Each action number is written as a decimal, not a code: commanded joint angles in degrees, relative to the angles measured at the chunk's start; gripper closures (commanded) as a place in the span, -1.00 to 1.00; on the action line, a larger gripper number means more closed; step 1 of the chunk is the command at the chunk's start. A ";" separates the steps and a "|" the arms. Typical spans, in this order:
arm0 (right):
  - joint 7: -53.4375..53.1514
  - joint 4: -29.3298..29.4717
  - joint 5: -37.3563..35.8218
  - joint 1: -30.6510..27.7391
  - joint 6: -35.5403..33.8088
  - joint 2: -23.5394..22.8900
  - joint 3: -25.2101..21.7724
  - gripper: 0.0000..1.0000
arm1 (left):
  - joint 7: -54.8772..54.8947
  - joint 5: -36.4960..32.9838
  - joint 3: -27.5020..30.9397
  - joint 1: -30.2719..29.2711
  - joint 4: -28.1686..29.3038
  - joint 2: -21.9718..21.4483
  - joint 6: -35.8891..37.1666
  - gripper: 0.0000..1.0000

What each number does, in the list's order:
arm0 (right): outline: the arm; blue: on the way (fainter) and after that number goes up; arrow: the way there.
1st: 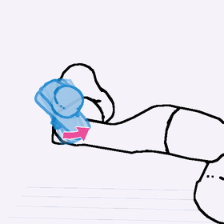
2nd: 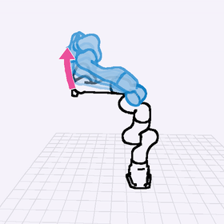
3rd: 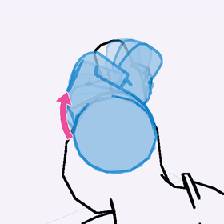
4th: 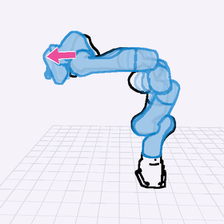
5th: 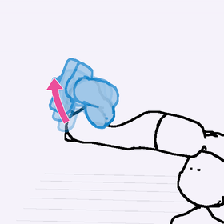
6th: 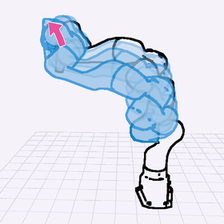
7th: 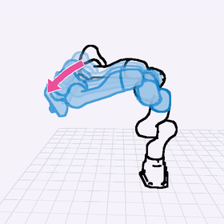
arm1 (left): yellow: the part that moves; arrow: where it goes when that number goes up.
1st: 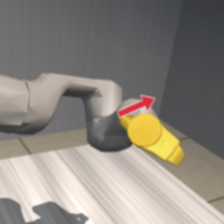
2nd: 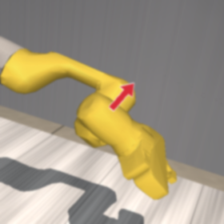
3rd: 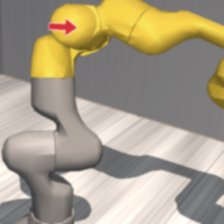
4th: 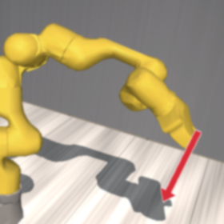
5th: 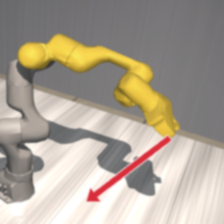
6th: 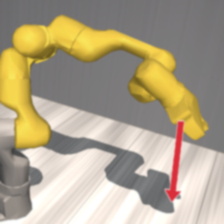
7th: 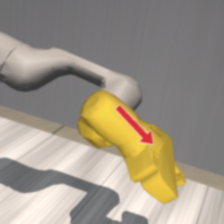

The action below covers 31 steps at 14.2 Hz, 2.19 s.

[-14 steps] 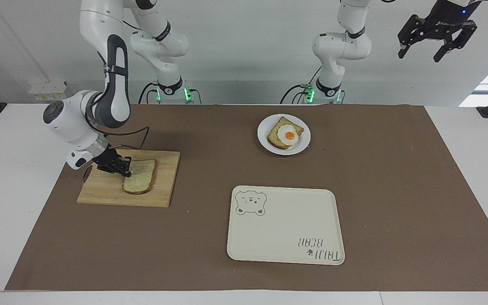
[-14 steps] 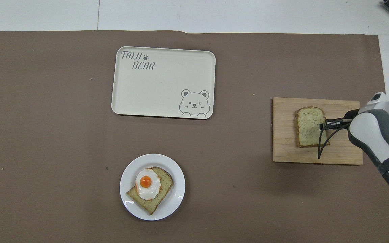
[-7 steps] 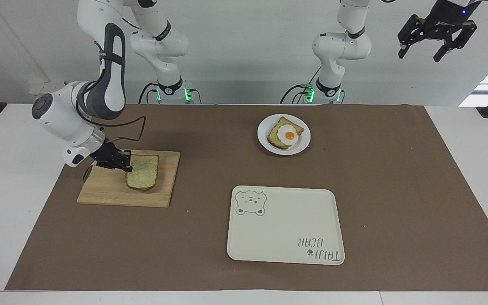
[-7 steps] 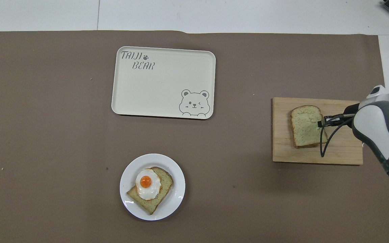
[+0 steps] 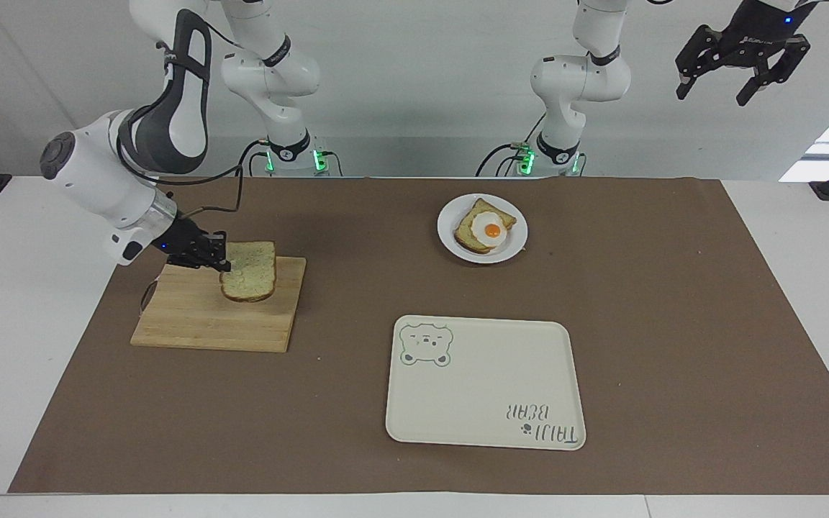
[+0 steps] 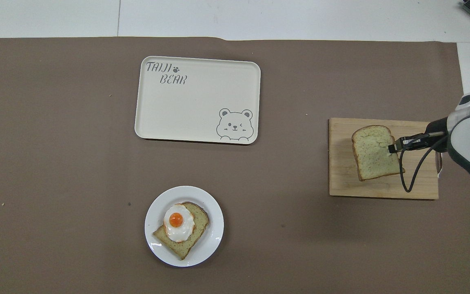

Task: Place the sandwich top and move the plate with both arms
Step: 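Lift the bread slice with the right gripper and carry it to the plate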

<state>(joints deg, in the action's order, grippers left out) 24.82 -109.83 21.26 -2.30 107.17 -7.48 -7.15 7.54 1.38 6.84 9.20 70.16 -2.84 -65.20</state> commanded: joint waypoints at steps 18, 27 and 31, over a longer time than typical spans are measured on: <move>-35.70 -2.05 1.77 18.11 6.55 1.78 12.51 1.00 | -0.43 -0.50 -0.34 -0.23 1.82 -1.37 -0.55 -1.00; -46.34 -5.82 6.86 31.30 18.58 -0.24 12.60 1.00 | -0.43 -0.50 -0.34 -0.23 1.73 -1.37 -0.55 -1.00; -48.72 -5.83 9.24 37.80 27.46 -4.99 12.51 1.00 | -0.43 -0.50 -0.34 -0.23 1.73 -1.37 -0.55 -1.00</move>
<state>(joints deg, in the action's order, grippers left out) -22.23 -115.58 28.83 32.86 130.42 -10.26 5.52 7.55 1.38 6.84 9.20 70.16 -2.84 -65.20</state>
